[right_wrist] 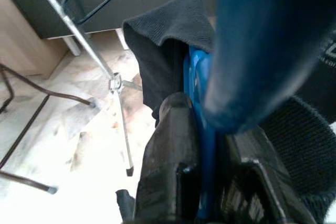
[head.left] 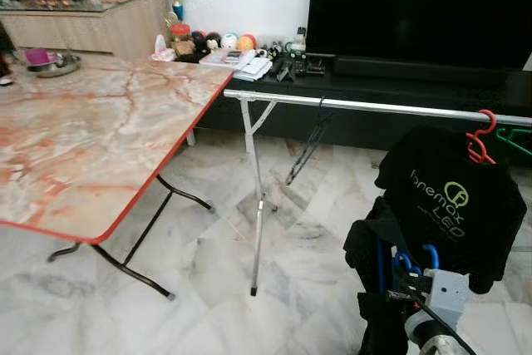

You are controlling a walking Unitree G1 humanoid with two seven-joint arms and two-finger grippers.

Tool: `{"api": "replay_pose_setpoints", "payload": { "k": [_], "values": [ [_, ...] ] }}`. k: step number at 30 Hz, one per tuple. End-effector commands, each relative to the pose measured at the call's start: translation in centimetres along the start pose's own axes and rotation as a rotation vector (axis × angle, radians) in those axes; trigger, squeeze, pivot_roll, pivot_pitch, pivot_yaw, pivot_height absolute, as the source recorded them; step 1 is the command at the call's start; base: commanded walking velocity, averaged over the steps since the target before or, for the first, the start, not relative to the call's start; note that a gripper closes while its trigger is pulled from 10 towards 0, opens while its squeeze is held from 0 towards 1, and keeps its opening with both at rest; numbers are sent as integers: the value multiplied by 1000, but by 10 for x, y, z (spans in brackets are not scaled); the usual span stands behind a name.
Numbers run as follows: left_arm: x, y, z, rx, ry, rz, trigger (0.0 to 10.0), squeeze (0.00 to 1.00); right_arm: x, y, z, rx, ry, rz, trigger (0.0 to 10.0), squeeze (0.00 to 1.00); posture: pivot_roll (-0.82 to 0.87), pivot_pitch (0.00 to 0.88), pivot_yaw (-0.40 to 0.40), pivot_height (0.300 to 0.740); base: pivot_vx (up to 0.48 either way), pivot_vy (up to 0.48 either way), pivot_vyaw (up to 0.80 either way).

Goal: Hang hanger

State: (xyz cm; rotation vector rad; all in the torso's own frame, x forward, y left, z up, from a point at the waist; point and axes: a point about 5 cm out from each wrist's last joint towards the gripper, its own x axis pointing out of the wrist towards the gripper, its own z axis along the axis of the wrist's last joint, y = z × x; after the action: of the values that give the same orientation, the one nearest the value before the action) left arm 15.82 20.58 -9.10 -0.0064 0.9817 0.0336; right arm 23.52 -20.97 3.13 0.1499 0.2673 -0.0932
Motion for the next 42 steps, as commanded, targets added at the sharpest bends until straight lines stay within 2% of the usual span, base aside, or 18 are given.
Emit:
{"api": "replay_pose_setpoints", "payload": {
  "k": [1,9,17,20,22,25,26,27,29,30,34,36,37,38,39,40,41,42],
  "values": [
    [-1,-1,-8,-8,31,-2,10000,0,1,-1,2,-16,-4,-2,10000,0,-28,0,7,740,-322,0,0],
    [-2,1,-7,-2,25,0,10000,0,2,-4,2,-6,2,-34,10000,0,-24,0,9,740,-322,0,0],
    [1,3,8,33,-37,-6,10000,0,5,-2,1,-8,8,-31,10000,0,-15,0,10,740,0,0,0],
    [3,5,30,60,-116,-6,10000,0,7,-3,-2,-31,36,-33,10000,0,-15,0,13,740,0,0,0],
    [4,6,56,99,-211,-5,10000,0,10,-5,-2,-57,64,-25,10000,0,-14,0,15,740,0,0,0],
    [3,5,81,123,-301,-14,10000,0,15,-8,-2,-98,92,-16,10000,0,-14,0,17,740,0,0,0],
    [3,5,81,123,-301,-14,10000,0,15,-8,-2,-98,92,-16,10000,0,-14,0,17,740,0,0,0],
    [3,4,93,142,-343,-20,10000,0,17,-9,-2,-109,101,-7,10000,0,-7,0,16,740,0,0,0],
    [1,-2,112,190,-409,-44,10000,0,20,-11,-1,-139,131,15,10000,0,-5,0,15,740,0,0,0],
    [-1,-11,127,234,-462,-85,10000,0,22,-9,-3,-177,186,68,10000,0,-5,0,18,740,0,0,0],
    [-2,-26,144,304,-499,-158,10000,0,26,-7,-3,-284,255,170,10000,0,0,0,22,740,0,0,0],
    [-3,-37,151,406,-502,-232,10000,0,28,-6,2,-336,277,231,10000,0,3,1,24,740,0,0,0],
    [-5,-46,156,529,-512,-291,10000,0,28,-2,9,-333,284,319,10000,0,3,7,24,740,0,0,0],
    [-5,-46,156,529,-512,-291,10000,0,28,-2,9,-333,284,319,10000,0,3,7,24,740,0,0,0],
    [-7,-54,157,644,-517,-340,10000,0,26,4,16,-354,289,439,10000,0,5,9,24,740,0,0,0],
    [-8,-58,158,727,-520,-368,10000,0,23,5,22,-406,292,514,10000,0,2,9,23,740,0,0,0],
    [-8,-58,158,727,-520,-368,10000,0,23,5,22,-406,292,514,10000,0,2,9,23,740,0,0,0],
    [-9,-62,157,830,-521,-385,10000,0,19,3,26,-482,308,575,10000,0,-4,6,23,740,0,0,0]
  ]
}}
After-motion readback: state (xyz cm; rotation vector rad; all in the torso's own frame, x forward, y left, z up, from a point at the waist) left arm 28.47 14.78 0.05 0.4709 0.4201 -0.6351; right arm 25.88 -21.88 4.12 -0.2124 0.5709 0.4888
